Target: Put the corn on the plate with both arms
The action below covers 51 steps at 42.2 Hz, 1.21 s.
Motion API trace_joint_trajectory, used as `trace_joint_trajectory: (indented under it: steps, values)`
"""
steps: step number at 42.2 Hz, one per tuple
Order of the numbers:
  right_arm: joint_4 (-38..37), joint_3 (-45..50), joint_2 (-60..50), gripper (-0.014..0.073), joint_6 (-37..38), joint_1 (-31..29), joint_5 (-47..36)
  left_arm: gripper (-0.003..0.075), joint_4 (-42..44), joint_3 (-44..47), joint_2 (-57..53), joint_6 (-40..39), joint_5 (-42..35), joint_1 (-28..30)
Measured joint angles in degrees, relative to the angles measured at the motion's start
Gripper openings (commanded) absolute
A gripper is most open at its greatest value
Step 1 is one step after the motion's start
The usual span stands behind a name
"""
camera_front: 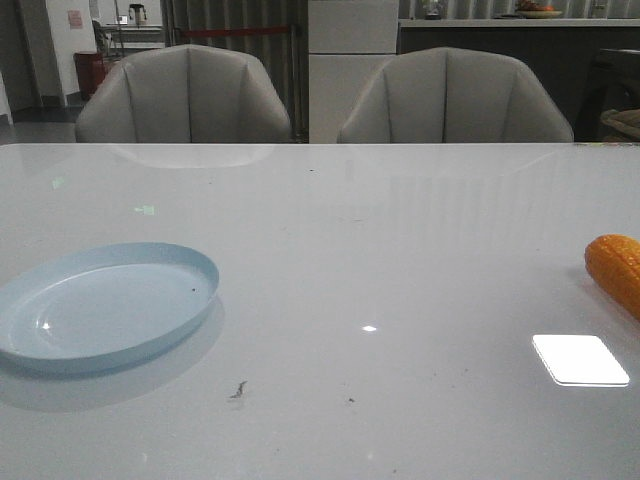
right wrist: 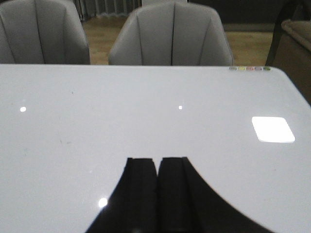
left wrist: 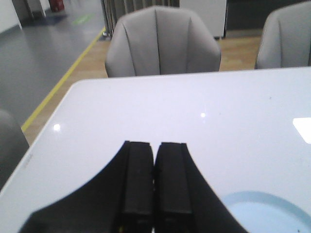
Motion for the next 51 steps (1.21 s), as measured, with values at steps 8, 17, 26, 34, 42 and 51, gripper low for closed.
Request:
trace_joint_trajectory:
  steps: [8,17,26,34,42,51]
  values:
    - [0.0,0.0,5.7,0.009,0.0,0.0,2.9,0.0377,-0.1,0.0,7.9,0.0,0.6,0.0]
    - [0.0,0.0,10.9,0.0456,0.0,0.0,3.8,0.0463,-3.3,-0.1,13.6,0.0,2.5,0.0]
    - [0.0,0.0,14.1,0.0478,0.0,0.0,3.8,0.0463,-4.6,-3.9,19.7,0.0,12.1,0.0]
    - [0.0,0.0,15.7,0.0478,0.0,0.0,3.8,0.0463,-4.9,-12.8,29.9,0.0,20.0,0.0]
    - [0.0,0.0,15.8,0.0478,0.0,0.0,3.8,0.0461,-4.9,-22.4,41.1,0.2,26.1,0.0]
    - [0.0,0.0,15.8,0.0478,0.0,0.0,3.8,0.046,-8.2,-31.7,54.0,4.4,33.5,0.0]
